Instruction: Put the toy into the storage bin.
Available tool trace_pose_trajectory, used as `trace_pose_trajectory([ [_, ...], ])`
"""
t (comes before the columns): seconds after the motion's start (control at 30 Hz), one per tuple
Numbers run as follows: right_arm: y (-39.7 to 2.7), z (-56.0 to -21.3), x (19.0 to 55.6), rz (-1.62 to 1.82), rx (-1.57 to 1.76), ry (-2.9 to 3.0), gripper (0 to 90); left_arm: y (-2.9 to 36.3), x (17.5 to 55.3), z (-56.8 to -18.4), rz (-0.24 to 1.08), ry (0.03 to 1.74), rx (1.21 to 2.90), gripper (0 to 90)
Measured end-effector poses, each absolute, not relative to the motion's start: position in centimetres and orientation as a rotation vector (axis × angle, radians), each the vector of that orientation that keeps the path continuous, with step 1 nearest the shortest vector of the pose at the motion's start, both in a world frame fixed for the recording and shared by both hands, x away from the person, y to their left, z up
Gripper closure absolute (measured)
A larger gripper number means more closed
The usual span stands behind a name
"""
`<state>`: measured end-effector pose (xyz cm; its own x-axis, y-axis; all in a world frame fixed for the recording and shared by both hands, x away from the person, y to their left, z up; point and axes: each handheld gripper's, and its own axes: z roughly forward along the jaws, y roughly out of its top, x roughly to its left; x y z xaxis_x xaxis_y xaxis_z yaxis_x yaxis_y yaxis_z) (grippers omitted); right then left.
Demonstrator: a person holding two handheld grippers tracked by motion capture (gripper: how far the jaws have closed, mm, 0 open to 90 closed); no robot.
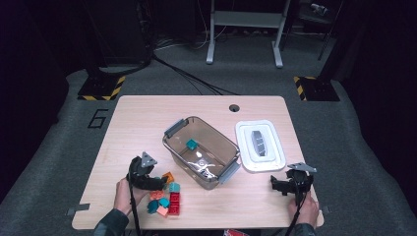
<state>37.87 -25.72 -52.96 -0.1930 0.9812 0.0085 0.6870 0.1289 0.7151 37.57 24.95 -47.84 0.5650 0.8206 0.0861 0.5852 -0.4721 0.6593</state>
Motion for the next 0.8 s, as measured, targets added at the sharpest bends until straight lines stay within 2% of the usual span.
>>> trace_pose_trajectory([
  [0.27,-25.7,-53.0,37.9,0.827,1.598,1.945,0.0,24.7,38.3,-48.9,0.537,1.160,2.258,15.0],
  [0.57,-25.7,-53.0,37.9,0.827,1.597,1.945,0.0,26.3,38.1,-48.8,0.543,1.182,2.286,15.7],
  [0.8,-25.7,-53.0,37.9,0.827,1.599,1.944,0.0,27.3,38.1,-48.8,0.489,1.205,2.350,19.2],
])
